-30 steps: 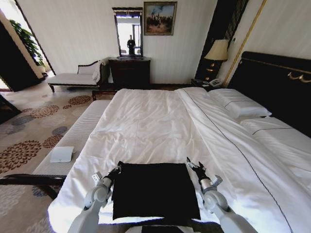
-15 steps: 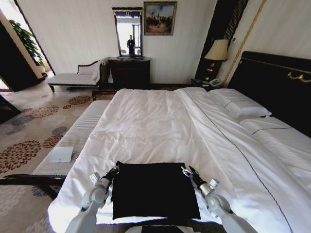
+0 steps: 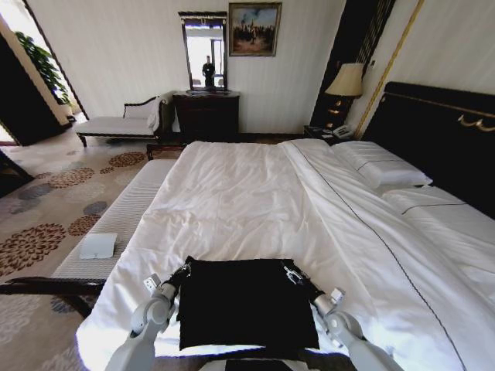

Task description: Fold the clothes on the bed.

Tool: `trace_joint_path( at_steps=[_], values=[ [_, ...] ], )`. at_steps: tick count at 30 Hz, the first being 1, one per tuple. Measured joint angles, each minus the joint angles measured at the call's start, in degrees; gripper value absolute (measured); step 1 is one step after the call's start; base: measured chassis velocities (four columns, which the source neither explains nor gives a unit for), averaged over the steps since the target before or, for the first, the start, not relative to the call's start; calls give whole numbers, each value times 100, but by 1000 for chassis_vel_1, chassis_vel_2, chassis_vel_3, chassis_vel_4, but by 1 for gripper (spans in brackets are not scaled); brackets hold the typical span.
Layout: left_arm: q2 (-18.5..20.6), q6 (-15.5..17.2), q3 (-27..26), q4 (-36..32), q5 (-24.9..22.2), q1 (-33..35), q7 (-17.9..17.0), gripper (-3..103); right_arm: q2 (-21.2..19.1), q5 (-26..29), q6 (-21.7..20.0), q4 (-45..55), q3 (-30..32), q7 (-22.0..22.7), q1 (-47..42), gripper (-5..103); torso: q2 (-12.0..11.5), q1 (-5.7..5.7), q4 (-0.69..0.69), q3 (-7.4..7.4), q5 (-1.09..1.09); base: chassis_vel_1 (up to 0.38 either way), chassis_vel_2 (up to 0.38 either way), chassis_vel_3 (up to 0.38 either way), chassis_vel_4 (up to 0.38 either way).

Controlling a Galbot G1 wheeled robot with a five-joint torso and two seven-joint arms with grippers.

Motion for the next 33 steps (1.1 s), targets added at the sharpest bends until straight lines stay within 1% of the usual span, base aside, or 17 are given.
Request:
trace_joint_path(
  at_steps=[3,4,6,8,11,12,13,14,17,20,23,26,27,28,31,32,33],
  values=[
    [-8,-6,-2,-12,2,12,2,2,13,-4,41,-10,-21,-31,7,49,0,0,0,0,0,0,0,0,0],
    [-8,-6,-2,-12,2,12,2,2,13,-4,41,-10,-21,-31,7,49,0,0,0,0,0,0,0,0,0],
    [-20,-15,-4,-14,4,18,6,2,26,-20,77,-19,-35,-56,21,38,0,0,0,0,-1,0,0,0,0],
    [-24,-19,-4,-18,5,18,8,2,30,-32,100,-20,-41,-71,30,38,0,0,0,0,0,0,0,0,0],
    [-44,-27,-4,-38,7,18,14,2,34,-52,181,-18,-45,-98,50,22,0,0,0,0,0,0,0,0,0],
    [-46,-30,-5,-45,7,19,15,2,34,-53,199,-10,-44,-104,50,22,0,0,0,0,0,0,0,0,0],
    [-49,-34,-4,-52,7,19,17,2,34,-50,224,12,-37,-112,50,16,0,0,-1,0,0,0,0,0,0],
    [-49,-34,-4,-52,7,19,17,2,34,-50,224,12,-37,-112,50,16,0,0,-1,0,0,0,0,0,0],
    [-52,-53,-4,-95,7,25,26,2,22,17,331,147,30,-139,24,2,0,0,0,0,0,0,0,0,0],
    [-52,-74,-9,-140,2,32,34,2,11,79,387,267,80,-141,-21,2,0,0,0,0,-1,0,0,0,0],
    [-50,-142,-86,-346,-118,54,50,2,4,205,571,707,246,-109,-161,2,0,0,-1,0,-1,0,0,0,0],
    [-29,-185,-279,-780,-483,129,74,2,7,317,909,1373,510,-144,-368,2,0,0,0,0,-2,0,0,0,0],
    [-29,-185,-279,-780,-483,129,74,2,7,317,909,1373,510,-144,-368,2,0,0,0,0,-2,0,0,0,0],
    [-15,-189,-396,-999,-709,174,78,2,3,335,1030,1625,627,-218,-469,2,0,0,0,0,-1,0,0,0,0],
    [41,-207,-705,-1528,-1212,273,101,2,-27,479,1182,2186,930,-316,-715,2,0,0,-1,0,-1,0,0,0,0],
    [41,-207,-705,-1528,-1212,273,101,2,-27,479,1182,2186,930,-316,-715,2,0,0,-1,0,-1,0,0,0,0],
    [70,-207,-793,-1711,-1354,309,111,2,-30,514,1223,2328,1017,-322,-782,2,0,-1,-1,0,-1,0,0,0,0]
  ],
)
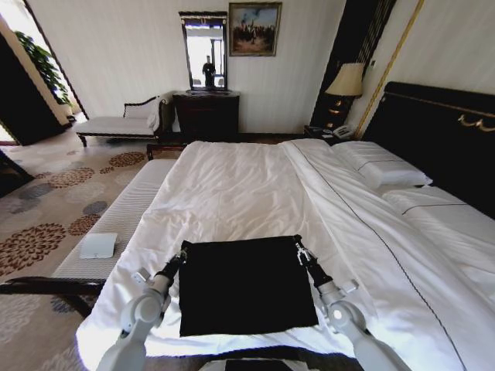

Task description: Fold the clothes on the bed.

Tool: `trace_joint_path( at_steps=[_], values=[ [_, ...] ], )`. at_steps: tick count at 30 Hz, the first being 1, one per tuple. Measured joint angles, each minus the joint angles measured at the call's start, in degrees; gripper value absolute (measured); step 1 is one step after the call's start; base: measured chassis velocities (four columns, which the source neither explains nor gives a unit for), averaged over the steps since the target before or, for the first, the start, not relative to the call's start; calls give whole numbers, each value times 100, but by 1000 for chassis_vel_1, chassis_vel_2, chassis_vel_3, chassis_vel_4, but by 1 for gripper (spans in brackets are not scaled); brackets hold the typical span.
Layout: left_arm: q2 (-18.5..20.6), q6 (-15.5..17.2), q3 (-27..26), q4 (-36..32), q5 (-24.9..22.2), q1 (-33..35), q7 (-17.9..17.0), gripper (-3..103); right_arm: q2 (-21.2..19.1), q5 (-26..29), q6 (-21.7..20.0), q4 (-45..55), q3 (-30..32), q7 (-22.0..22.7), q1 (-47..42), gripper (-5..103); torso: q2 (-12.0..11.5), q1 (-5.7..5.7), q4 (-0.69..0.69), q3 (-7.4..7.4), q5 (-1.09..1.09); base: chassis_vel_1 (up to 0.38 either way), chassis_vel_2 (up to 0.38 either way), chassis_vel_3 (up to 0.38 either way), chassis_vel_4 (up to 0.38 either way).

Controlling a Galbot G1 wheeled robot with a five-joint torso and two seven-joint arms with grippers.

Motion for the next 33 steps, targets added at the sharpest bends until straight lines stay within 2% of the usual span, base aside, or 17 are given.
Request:
trace_joint_path(
  at_steps=[8,14,19,22,25,28,29,30,31,33],
  values=[
    [104,-26,-402,-1315,-375,316,80,2,56,-19,213,1159,568,76,-540,2,0,0,0,0,0,0,0,0,0],
    [115,-58,-608,-1784,-364,611,108,2,218,-273,341,1730,826,93,-1028,2,0,0,1,-1,-1,0,0,0,0],
    [101,-121,-842,-2195,-343,1115,101,2,446,-606,531,2172,1052,149,-1601,2,0,0,-1,0,0,0,0,0,0],
    [116,-158,-1105,-2461,-415,1580,48,2,582,-745,545,2673,1241,427,-2027,2,0,-1,1,-1,0,0,0,0,0],
    [136,-158,-1218,-2480,-514,1689,2,2,600,-778,525,2865,1305,587,-2135,2,1,-1,0,-1,-1,0,0,0,0],
    [161,-120,-1393,-2484,-773,1704,-181,2,570,-928,377,3243,1391,1082,-2193,2,0,-1,1,-1,-1,0,0,0,0],
    [167,-64,-1405,-2484,-815,1583,-333,2,507,-1052,196,3386,1382,1497,-2126,2,1,-1,1,-1,-2,0,0,0,0],
    [199,41,-1283,-2479,-739,1346,-515,2,379,-1166,-101,3395,1242,2114,-1905,2,1,-1,-1,-1,-2,0,0,0,0],
    [199,41,-1283,-2479,-739,1346,-515,2,379,-1166,-101,3395,1242,2114,-1905,2,1,-1,-1,-1,-2,0,0,0,0],
    [284,185,-999,-2439,-427,998,-625,2,184,-1219,-518,3077,922,2818,-1385,2,0,-1,-1,0,1,0,0,0,0]
  ],
)
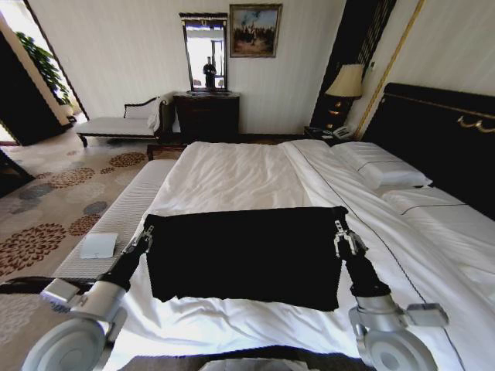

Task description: Fold the clothes on the bed.

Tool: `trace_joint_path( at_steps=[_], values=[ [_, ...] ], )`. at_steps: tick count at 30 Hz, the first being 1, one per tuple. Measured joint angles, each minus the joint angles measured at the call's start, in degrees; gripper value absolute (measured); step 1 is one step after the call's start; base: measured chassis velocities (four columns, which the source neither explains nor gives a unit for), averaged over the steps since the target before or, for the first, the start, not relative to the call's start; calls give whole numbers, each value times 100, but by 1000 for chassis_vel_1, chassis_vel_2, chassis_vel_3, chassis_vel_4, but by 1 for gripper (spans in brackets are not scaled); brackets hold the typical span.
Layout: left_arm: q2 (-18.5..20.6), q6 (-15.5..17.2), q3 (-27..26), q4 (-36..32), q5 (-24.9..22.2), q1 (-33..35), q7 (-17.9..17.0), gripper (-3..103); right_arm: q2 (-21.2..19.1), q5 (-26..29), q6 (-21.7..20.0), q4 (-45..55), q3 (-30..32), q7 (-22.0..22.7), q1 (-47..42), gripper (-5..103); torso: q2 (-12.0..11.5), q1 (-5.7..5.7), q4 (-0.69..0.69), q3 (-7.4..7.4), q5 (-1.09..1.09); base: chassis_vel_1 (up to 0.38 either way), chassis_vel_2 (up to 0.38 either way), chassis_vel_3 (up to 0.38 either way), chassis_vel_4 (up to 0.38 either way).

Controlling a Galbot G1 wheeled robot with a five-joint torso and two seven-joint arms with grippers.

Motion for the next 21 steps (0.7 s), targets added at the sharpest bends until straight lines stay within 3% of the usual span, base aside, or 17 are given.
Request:
trace_joint_path(
  at_steps=[3,6,7,8,9,13,18,21],
  values=[
    [128,117,419,483,504,-379,59,2,-189,15,-406,-627,-376,397,658,2,0,0,5,1,2,0,0,0,0],
    [212,158,1196,1974,1098,-1039,107,2,-326,279,-799,-1938,-1167,784,1556,2,-2,2,0,2,-1,0,0,0,0],
    [200,145,1429,2523,1256,-1306,125,2,-333,330,-867,-2375,-1427,849,1829,2,-3,2,1,4,-2,0,0,0,0],
    [200,145,1429,2523,1256,-1306,125,2,-333,330,-867,-2375,-1427,849,1829,2,-3,2,1,4,-2,0,0,0,0],
    [151,82,1674,3205,1456,-1681,133,2,-304,330,-895,-2980,-1800,875,2242,2,-3,3,2,4,0,0,0,0,0],
    [-79,-214,2138,5124,1790,-2815,285,2,-24,235,-732,-4753,-2585,651,3480,2,-4,4,2,4,-2,0,0,0,0],
    [-188,-543,2302,6035,1704,-3456,579,2,273,299,-482,-5701,-2821,262,4143,2,-3,5,2,3,-1,0,0,0,0],
    [-213,-697,2352,6255,1666,-3591,724,2,339,339,-370,-5954,-2837,88,4283,2,-3,3,2,1,0,0,0,0,0]
  ],
)
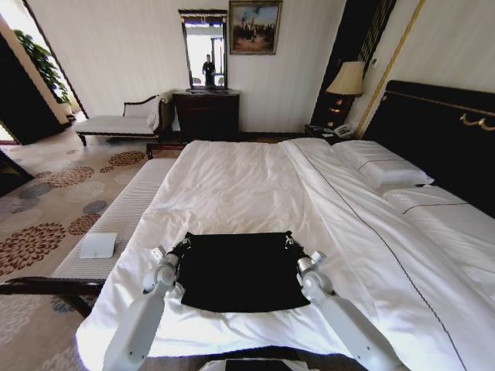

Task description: Fold the clothes on the bed.

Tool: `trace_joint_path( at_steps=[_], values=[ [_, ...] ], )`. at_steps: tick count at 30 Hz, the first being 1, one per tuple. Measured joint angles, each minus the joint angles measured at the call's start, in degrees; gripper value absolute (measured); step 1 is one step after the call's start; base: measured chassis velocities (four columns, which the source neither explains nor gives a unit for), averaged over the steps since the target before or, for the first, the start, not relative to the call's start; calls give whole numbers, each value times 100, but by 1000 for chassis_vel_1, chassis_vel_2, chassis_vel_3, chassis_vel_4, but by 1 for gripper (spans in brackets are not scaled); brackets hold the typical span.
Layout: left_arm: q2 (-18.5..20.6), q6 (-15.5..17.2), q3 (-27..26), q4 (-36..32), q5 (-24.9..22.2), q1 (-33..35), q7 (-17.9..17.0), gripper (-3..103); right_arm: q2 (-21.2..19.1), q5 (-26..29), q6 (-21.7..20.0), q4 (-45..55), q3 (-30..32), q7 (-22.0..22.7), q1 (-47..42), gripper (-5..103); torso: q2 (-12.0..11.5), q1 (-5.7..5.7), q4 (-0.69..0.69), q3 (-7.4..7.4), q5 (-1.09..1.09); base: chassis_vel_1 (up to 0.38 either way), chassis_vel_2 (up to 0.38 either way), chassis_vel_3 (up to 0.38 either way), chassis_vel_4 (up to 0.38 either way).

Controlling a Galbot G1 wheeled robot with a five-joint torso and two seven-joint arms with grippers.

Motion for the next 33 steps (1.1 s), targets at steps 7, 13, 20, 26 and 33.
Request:
trace_joint_path(
  at_steps=[7,13,20,26,33],
  values=[
    [-206,-523,25,286,-219,-86,438,2,126,226,409,-222,95,-586,68,2,1,-1,-1,0,-1,0,0,0,0],
    [-204,-684,-82,-118,-614,196,777,2,2,648,765,316,315,-1265,-307,2,2,-2,-2,-1,-1,0,0,0,0],
    [155,-670,-213,-912,-623,1035,1066,2,-300,568,832,962,572,-1371,-988,2,4,-3,-2,-2,0,0,0,0,0],
    [277,-664,-393,-1577,-447,2003,1203,2,-425,196,1002,1170,865,-1315,-1737,2,4,-3,-1,-2,0,0,0,0,0],
    [174,-776,-489,-1997,-96,2711,1251,2,-410,-121,1253,1479,1156,-1303,-2557,2,4,-3,-1,-2,0,0,0,0,0]
  ],
)
